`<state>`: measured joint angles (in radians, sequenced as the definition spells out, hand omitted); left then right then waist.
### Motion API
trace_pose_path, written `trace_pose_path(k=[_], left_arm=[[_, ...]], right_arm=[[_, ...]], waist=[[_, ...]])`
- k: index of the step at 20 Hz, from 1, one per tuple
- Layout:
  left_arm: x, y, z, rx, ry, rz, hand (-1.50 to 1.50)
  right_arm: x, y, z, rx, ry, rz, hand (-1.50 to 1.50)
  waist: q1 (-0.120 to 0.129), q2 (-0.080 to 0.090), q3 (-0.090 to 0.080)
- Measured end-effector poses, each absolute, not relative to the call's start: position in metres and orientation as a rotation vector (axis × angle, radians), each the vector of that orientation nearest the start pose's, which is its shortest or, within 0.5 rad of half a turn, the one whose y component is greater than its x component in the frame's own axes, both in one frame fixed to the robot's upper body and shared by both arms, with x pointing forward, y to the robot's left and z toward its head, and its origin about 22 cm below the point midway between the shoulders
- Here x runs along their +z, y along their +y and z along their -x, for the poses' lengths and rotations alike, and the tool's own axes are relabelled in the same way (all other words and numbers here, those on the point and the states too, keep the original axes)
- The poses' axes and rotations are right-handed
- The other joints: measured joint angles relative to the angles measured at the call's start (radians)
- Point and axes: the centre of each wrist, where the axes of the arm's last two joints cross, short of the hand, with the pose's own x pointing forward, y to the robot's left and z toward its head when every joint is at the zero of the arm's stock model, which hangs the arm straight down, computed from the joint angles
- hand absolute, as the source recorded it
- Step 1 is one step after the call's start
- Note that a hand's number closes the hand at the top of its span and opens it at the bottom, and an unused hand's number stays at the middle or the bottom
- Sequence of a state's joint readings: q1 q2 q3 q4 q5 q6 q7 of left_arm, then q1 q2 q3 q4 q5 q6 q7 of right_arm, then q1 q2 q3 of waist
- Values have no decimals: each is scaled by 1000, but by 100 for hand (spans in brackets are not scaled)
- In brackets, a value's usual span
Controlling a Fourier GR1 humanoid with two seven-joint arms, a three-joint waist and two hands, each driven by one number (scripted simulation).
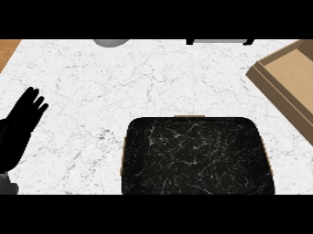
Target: Pick the cupcake from the tray and place it in the cardboard box
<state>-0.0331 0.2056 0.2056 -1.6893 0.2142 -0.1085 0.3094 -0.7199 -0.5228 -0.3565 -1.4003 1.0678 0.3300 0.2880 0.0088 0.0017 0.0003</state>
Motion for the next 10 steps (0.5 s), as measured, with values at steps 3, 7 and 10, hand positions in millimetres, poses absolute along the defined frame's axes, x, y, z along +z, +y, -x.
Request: trace_pose_path(k=[3, 7, 10], left_arm=[[56, 314, -245, 42, -1443, -41, 0], [54, 316, -245, 43, -1445, -45, 0], [57, 315, -245, 40, -1445, -47, 0]], right_arm=[[236, -359, -362, 657, -1262, 1404, 150], [211, -375, -374, 662, -1255, 1377, 150], [190, -386, -381, 662, -1244, 1334, 150]], waist=[[1, 1, 0], [3, 1, 0], [5, 2, 0]])
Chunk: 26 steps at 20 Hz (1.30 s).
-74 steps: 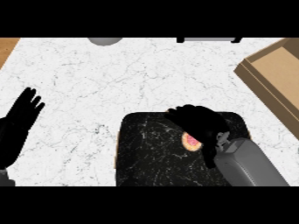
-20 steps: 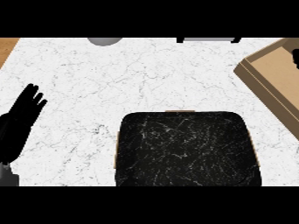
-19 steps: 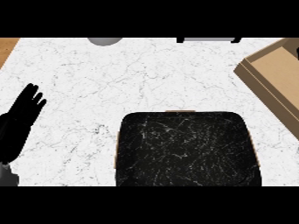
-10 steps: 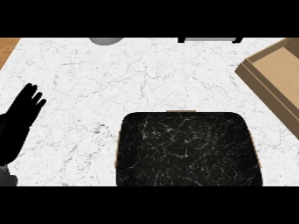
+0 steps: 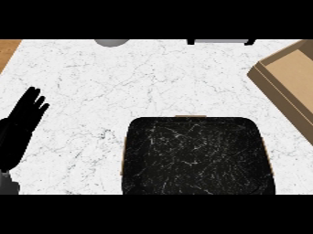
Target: Pick the cupcake from the tray and place it in the cardboard box
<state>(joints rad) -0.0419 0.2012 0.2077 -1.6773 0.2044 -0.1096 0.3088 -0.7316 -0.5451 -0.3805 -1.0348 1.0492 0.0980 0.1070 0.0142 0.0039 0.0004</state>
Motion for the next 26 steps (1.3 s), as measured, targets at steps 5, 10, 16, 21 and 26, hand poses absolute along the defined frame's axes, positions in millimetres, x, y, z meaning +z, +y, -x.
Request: trace_pose_path(k=[5, 10, 16, 21, 26], left_arm=[[55, 314, -249, 43, -1448, -45, 0], [54, 320, -246, 33, -1447, -48, 0], [53, 315, -247, 38, -1447, -50, 0], [49, 320, -242, 43, -1445, -56, 0], [51, 316, -247, 50, -1444, -55, 0]], right_arm=[[155, -407, -384, 642, -1106, 1221, -150], [124, -430, -376, 640, -1063, 1133, -150], [114, -433, -374, 507, -1249, 1068, -150], [127, -446, -369, 194, -1418, 1017, -150], [136, -479, -350, -19, -1495, 960, -150]], waist=[[1, 2, 0], [0, 1, 1], [-6, -2, 1], [-11, -4, 1], [-14, -4, 0]])
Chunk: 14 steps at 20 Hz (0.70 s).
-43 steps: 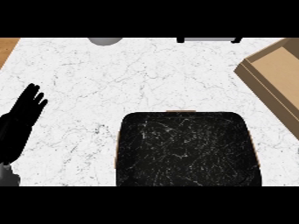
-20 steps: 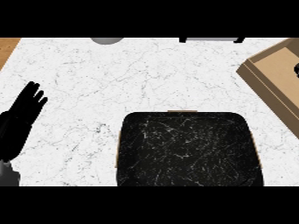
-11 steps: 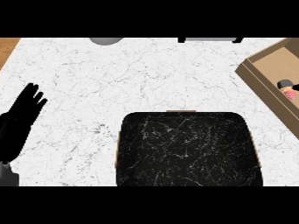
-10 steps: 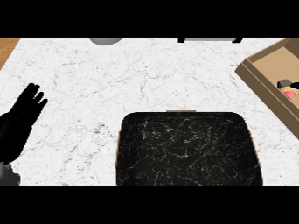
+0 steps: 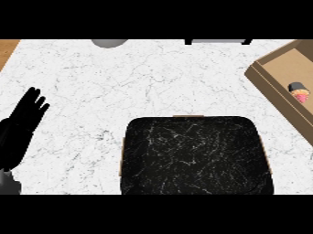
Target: Pick the cupcake from the tray and place it in the cardboard box
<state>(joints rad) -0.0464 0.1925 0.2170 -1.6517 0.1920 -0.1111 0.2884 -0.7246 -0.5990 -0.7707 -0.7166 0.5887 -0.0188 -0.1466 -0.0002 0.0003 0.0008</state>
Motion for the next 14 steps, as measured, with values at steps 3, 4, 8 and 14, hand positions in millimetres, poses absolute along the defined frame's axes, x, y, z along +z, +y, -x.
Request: trace_pose_path(k=[3, 4, 8, 14], left_arm=[[46, 319, -242, 49, -1441, -54, 0], [48, 318, -243, 45, -1444, -54, 0], [52, 320, -242, 50, -1441, -57, 0], [53, 320, -242, 50, -1445, -45, 0]], right_arm=[[140, -499, -335, -101, -1504, 943, -150], [143, -510, -327, -123, -1504, 935, -150], [151, -540, -299, -176, -1524, 905, -150], [147, -578, -258, -156, -1553, 872, -150]], waist=[[0, 0, 0], [1, 0, 0], [1, 0, 0], [5, 2, 0]])
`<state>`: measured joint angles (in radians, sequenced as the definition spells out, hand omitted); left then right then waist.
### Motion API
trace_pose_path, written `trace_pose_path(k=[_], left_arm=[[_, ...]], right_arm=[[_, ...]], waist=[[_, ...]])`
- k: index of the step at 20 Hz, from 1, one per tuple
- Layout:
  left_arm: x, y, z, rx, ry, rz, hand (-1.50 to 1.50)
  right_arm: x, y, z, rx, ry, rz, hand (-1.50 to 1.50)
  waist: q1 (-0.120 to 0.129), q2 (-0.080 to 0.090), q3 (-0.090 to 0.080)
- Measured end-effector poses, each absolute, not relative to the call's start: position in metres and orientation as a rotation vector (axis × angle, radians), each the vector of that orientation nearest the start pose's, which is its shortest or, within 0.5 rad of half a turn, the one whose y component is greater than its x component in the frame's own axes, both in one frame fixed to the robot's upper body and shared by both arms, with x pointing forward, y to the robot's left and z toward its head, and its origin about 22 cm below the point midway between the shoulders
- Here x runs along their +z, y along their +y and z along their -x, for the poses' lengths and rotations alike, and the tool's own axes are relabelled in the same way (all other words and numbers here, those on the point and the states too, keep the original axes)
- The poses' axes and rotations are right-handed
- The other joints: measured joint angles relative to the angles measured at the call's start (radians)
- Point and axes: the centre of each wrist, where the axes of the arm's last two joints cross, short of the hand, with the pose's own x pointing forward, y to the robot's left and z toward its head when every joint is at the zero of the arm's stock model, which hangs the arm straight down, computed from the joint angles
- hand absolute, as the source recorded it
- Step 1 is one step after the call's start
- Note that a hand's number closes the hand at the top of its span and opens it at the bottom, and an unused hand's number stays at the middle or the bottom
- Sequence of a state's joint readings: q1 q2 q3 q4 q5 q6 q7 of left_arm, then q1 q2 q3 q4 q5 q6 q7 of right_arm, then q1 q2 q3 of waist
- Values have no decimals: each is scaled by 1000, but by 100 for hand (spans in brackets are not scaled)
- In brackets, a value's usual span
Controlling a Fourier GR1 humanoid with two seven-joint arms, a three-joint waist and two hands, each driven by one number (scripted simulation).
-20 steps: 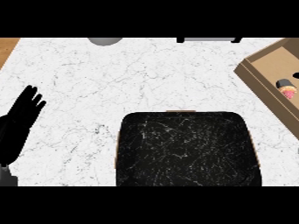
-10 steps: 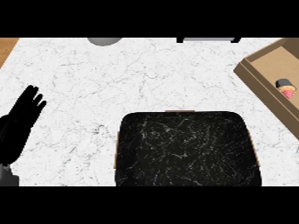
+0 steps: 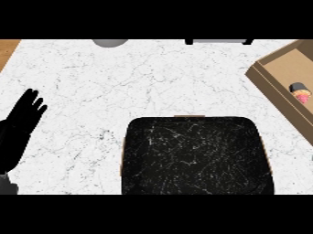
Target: Pick the cupcake from the tray and place it in the cardboard box
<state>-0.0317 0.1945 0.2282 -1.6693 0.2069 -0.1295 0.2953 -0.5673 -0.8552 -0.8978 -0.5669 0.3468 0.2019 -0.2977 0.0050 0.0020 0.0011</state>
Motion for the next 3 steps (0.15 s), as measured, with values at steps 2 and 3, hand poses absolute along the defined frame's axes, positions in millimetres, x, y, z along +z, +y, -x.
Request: trace_pose_path(k=[2, 3], left_arm=[[58, 324, -244, 49, -1444, -43, 0], [58, 322, -246, 47, -1443, -44, 0]], right_arm=[[150, -586, -251, -149, -1559, 869, -150], [150, -591, -245, -143, -1557, 867, -150]], waist=[[2, 1, 0], [1, 1, 0]])
